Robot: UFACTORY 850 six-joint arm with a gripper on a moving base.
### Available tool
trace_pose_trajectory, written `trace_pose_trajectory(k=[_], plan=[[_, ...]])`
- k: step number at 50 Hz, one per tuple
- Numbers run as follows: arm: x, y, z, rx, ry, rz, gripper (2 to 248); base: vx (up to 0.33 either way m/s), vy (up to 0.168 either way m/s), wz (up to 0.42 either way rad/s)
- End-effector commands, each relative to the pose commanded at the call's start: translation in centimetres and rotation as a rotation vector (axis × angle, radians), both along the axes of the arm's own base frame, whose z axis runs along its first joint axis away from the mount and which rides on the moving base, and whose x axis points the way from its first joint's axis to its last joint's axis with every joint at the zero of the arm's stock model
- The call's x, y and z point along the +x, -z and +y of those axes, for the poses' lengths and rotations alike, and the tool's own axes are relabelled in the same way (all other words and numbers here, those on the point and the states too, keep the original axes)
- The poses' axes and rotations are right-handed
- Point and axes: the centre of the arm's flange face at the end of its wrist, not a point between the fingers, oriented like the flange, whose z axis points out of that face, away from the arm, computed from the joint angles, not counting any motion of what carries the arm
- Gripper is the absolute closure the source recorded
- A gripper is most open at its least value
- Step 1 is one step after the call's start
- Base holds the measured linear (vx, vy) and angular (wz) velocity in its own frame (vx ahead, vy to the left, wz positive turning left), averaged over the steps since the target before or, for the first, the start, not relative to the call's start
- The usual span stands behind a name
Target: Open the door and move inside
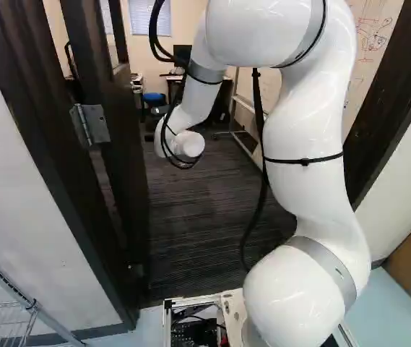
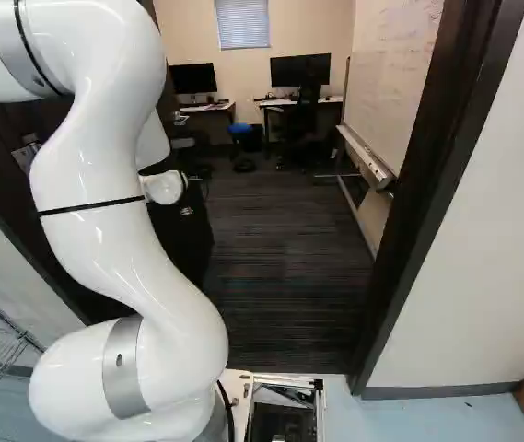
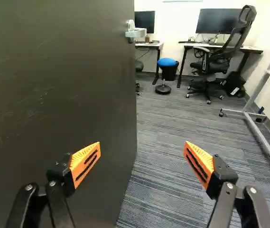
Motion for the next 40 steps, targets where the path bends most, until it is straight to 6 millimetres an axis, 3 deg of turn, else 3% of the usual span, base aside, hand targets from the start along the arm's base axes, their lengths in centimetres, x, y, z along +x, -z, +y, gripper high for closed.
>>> trace_pose_trajectory(k=[18,40], plan=[[-1.0,-0.5,-1.8,-0.002,0.021,0.002,3,0.000,0.000,0.000],[-3.8,-1.3,-5.8,-0.006,0.071,0.008,3,0.000,0.000,0.000]])
